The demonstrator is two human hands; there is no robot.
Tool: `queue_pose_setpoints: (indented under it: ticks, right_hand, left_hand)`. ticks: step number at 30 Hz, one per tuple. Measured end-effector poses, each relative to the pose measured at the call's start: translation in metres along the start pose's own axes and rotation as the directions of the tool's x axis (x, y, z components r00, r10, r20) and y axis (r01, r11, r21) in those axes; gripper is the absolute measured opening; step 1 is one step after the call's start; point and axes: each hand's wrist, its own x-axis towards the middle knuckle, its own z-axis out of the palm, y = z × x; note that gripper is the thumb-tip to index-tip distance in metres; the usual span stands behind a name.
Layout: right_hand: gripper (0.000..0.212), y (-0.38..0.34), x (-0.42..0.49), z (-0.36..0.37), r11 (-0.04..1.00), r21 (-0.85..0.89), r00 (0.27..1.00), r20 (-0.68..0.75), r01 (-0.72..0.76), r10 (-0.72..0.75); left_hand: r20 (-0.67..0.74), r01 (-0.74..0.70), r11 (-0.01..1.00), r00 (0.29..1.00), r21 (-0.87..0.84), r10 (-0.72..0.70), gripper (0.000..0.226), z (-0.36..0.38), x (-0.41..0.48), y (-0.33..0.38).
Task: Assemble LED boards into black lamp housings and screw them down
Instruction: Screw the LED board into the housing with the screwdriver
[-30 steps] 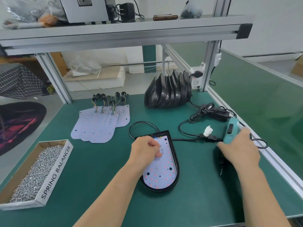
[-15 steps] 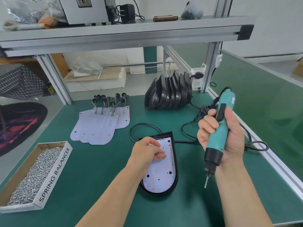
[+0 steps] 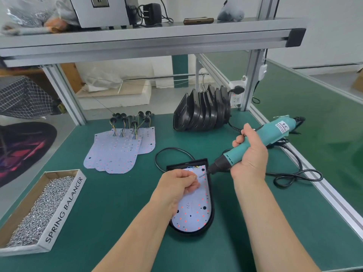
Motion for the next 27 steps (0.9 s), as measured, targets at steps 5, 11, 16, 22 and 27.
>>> queue_pose_setpoints:
  ticks: [5,11,16,22,27]
  right_hand:
    - [0.026,0.011,0.0,0.006,0.995,-0.003,0.99,-0.097,0.101,-0.101]
    - [0.022,0.016,-0.001,0.005,0.992,-0.022,0.989,-0.085,0.123,-0.125]
    - [0.029,0.018,-0.001,0.003,0.993,-0.033,0.988,-0.106,0.112,-0.115]
    - [0.028,0.019,-0.002,0.004,0.993,-0.042,0.99,-0.088,0.108,-0.112]
    - [0.027,0.022,-0.005,0.003,0.993,-0.051,0.988,-0.107,0.107,-0.112]
  left_hand:
    - [0.001,0.025,0.999,1.0,-0.033,-0.025,0.011,-0.001,-0.001,0.003]
    - [-0.001,0.046,0.996,0.999,-0.076,-0.046,0.01,-0.001,-0.001,0.004]
    - [-0.001,0.043,0.995,0.999,-0.085,-0.043,0.011,0.0,0.0,0.003]
    - [-0.003,0.051,0.995,0.999,-0.09,-0.052,0.012,0.0,0.0,0.004]
    - [-0.017,0.055,0.992,0.998,-0.11,-0.057,0.011,0.0,-0.002,0.004]
